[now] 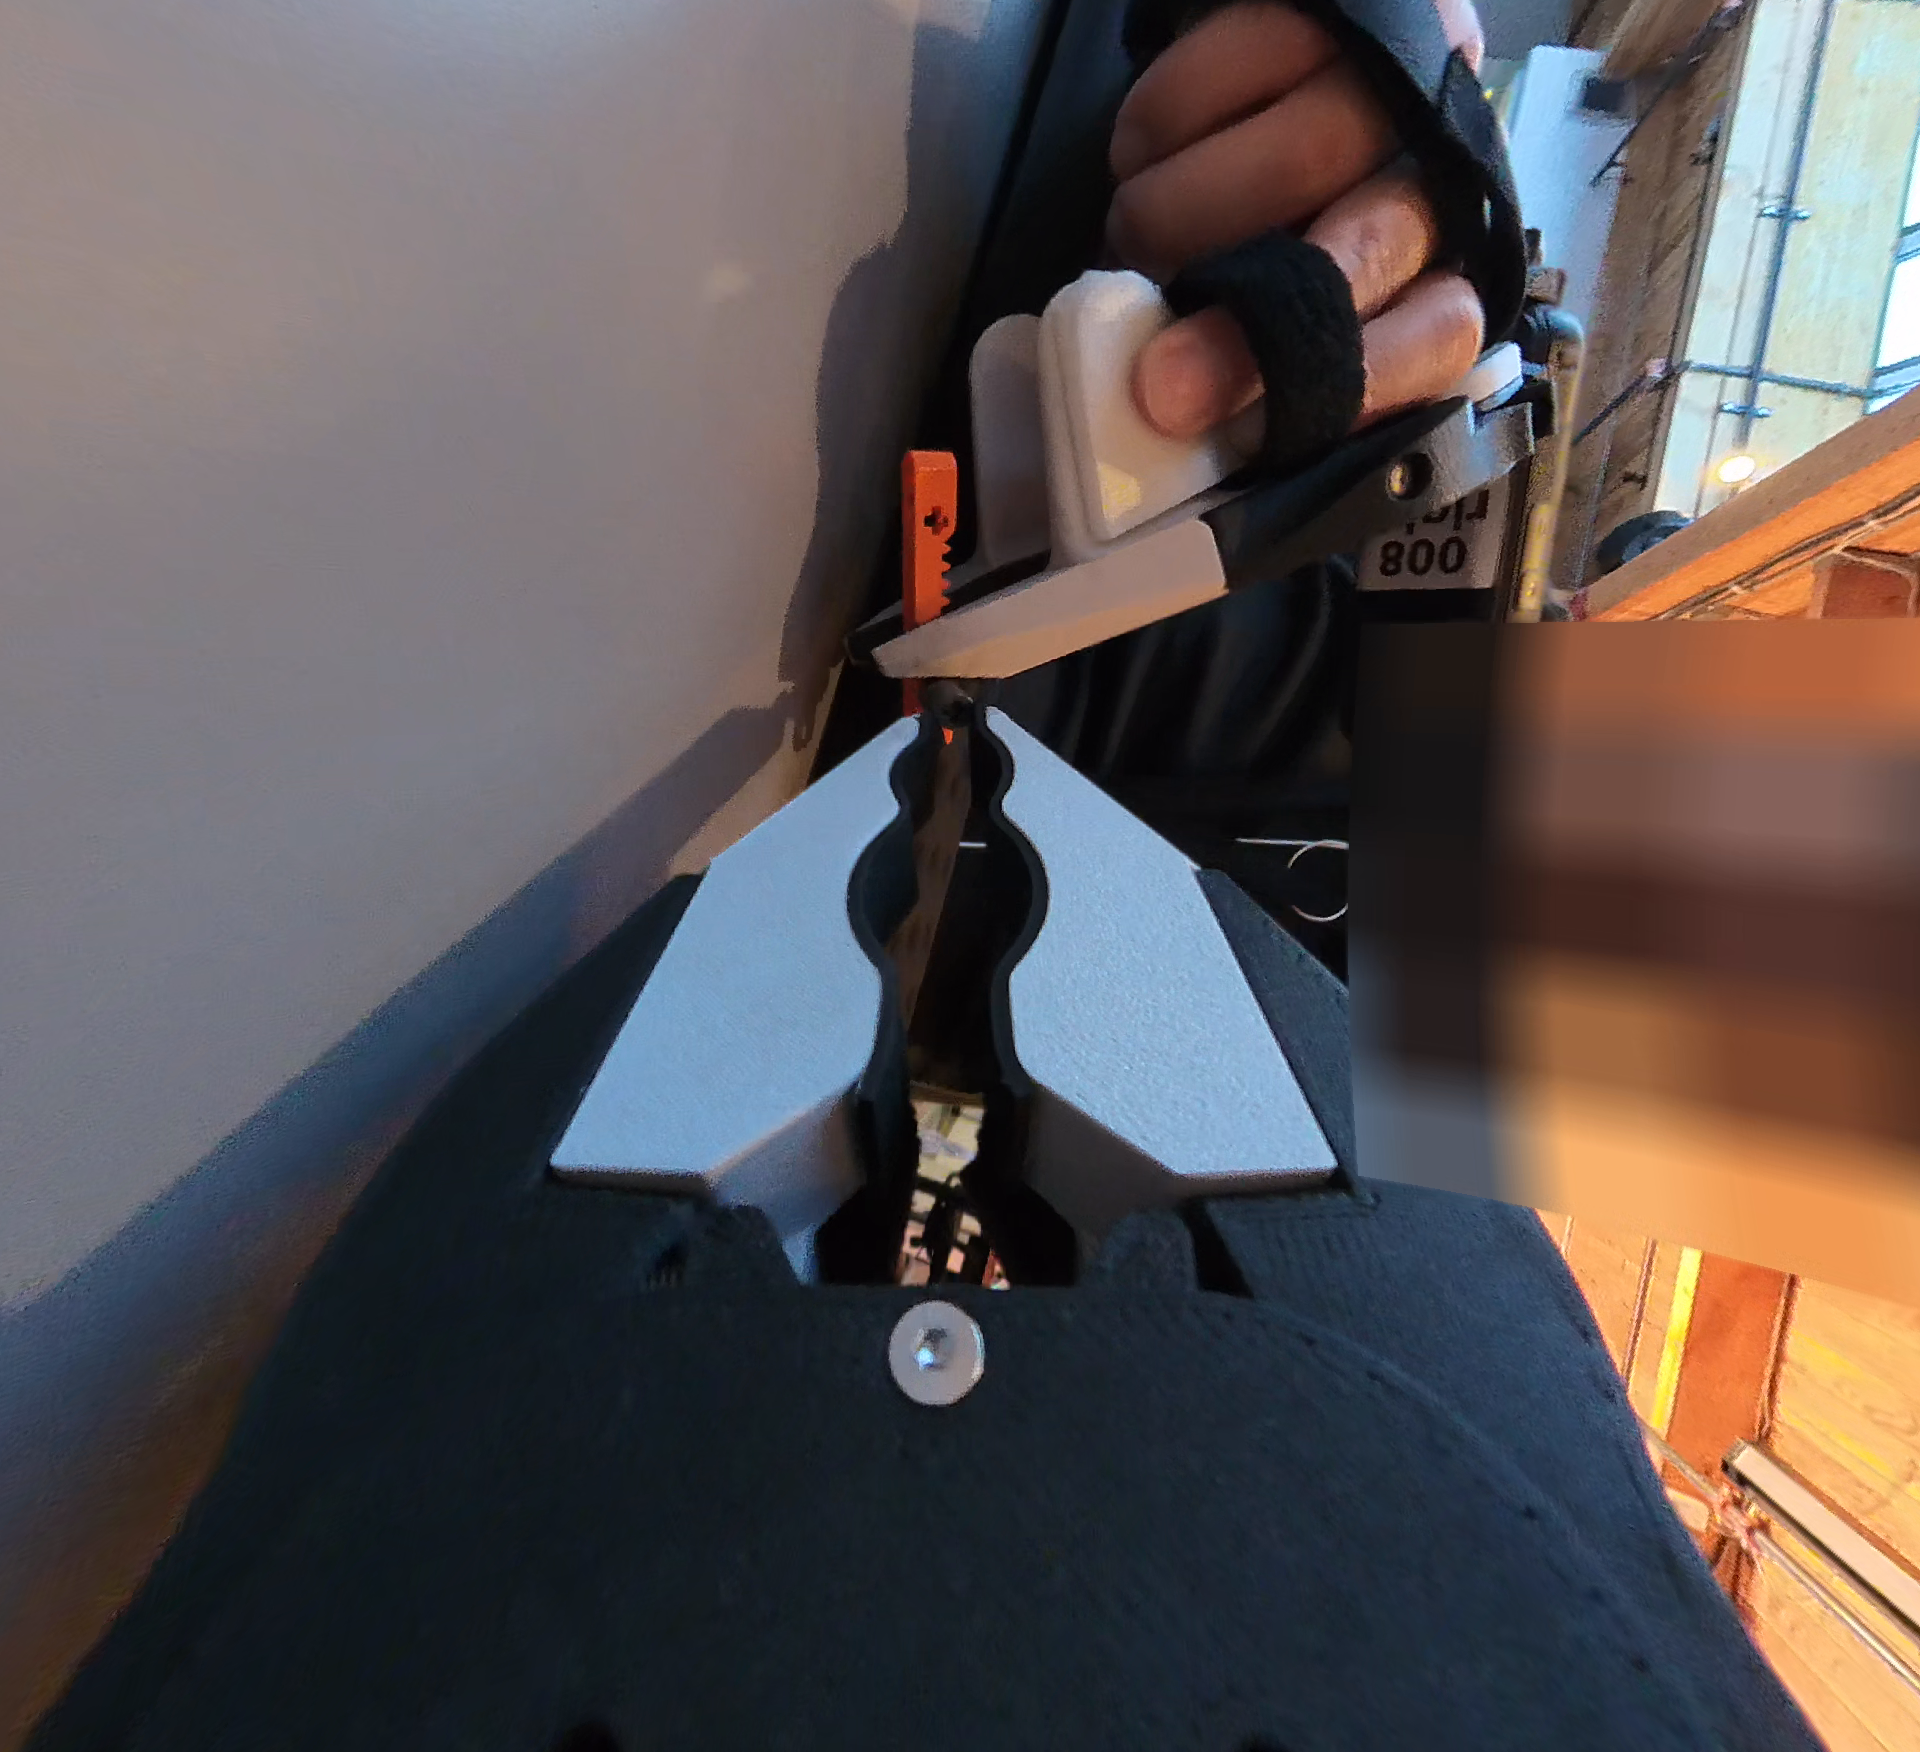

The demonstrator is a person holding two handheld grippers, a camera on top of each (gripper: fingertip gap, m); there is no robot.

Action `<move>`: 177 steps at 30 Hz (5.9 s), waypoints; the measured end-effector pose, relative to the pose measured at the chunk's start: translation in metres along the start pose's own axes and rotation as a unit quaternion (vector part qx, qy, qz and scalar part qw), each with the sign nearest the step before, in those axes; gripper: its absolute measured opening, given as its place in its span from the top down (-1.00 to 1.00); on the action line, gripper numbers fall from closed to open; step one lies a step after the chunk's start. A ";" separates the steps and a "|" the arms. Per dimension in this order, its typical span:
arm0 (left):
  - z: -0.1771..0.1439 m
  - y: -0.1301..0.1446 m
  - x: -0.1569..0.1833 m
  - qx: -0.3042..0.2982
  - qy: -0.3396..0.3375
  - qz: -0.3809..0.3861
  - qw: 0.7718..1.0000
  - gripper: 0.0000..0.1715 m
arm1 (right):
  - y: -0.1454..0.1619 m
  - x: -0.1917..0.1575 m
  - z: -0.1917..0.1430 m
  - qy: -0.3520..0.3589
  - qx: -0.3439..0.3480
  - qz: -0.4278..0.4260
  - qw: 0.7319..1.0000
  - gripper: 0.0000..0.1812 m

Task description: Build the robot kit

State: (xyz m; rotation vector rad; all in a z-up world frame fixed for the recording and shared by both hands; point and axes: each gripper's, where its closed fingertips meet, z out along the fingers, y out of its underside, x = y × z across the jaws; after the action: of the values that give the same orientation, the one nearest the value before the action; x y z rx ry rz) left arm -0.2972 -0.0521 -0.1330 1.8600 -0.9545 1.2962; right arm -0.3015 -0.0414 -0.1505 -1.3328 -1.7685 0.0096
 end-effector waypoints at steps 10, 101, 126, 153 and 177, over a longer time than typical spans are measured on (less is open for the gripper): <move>-0.002 0.005 0.004 -0.036 -0.045 -0.040 0.998 0.99 | -0.004 0.007 -0.001 0.064 -0.038 -0.094 0.993 0.93; -0.014 -0.029 0.021 0.331 -0.137 0.299 0.884 0.95 | 0.003 0.045 -0.013 0.123 0.035 0.028 0.991 0.72; -0.007 -0.025 0.019 0.312 -0.143 0.302 0.889 0.95 | 0.002 0.036 -0.011 0.099 0.016 0.027 0.995 0.76; -0.012 -0.021 0.024 0.323 -0.131 0.312 0.884 0.95 | -0.006 0.041 -0.025 0.135 0.060 -0.006 0.989 0.82; -0.033 -0.020 0.034 0.373 -0.064 0.295 0.877 0.89 | 0.001 0.050 -0.027 0.086 0.100 0.150 0.980 0.83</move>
State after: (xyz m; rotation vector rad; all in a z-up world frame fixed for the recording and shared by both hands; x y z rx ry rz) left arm -0.2874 -0.0206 -0.0937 2.3343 -1.2722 2.1648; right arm -0.2844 -0.0155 -0.1026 -1.3954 -1.3716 0.2282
